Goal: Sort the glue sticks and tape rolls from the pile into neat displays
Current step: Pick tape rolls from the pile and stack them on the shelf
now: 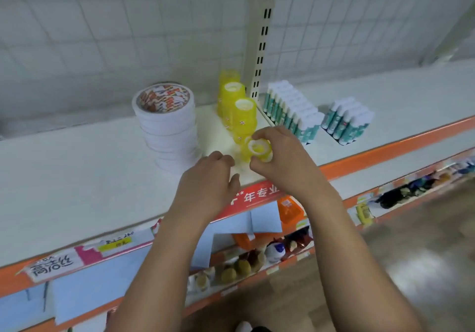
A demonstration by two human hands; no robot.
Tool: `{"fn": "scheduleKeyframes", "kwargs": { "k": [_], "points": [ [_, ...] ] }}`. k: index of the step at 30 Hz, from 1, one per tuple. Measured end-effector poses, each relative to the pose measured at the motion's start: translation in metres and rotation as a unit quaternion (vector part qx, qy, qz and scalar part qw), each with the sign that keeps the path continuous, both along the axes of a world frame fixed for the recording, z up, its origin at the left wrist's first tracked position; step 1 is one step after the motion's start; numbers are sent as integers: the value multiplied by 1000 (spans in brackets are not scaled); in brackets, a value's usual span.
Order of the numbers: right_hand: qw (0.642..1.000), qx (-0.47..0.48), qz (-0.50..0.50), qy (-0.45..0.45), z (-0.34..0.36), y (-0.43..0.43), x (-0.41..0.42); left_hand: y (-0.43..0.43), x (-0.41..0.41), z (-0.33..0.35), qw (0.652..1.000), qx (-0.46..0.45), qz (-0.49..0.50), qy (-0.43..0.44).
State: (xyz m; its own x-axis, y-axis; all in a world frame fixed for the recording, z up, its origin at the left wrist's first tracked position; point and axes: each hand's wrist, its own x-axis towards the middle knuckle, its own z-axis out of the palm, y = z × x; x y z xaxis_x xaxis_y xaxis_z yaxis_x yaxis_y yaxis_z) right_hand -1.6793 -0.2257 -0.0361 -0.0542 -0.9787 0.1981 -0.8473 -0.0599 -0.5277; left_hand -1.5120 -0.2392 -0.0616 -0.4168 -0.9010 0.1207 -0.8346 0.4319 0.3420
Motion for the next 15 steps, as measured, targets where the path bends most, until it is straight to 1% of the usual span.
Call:
{"fn": "scheduleKeyframes", "kwargs": {
  "k": [5, 10, 15],
  "points": [
    [1000, 6, 4, -3, -6, -24, -5, -12, -8, -3, 1000, 12, 20, -7],
    [1000, 17, -6, 10, -16, -34, -3, -23, -10, -6, 1000, 13, 13, 5],
    [999, 27, -21, -31, -18, -30, -9, -34, -16, -6, 1000, -6, 0, 20]
  ]
}}
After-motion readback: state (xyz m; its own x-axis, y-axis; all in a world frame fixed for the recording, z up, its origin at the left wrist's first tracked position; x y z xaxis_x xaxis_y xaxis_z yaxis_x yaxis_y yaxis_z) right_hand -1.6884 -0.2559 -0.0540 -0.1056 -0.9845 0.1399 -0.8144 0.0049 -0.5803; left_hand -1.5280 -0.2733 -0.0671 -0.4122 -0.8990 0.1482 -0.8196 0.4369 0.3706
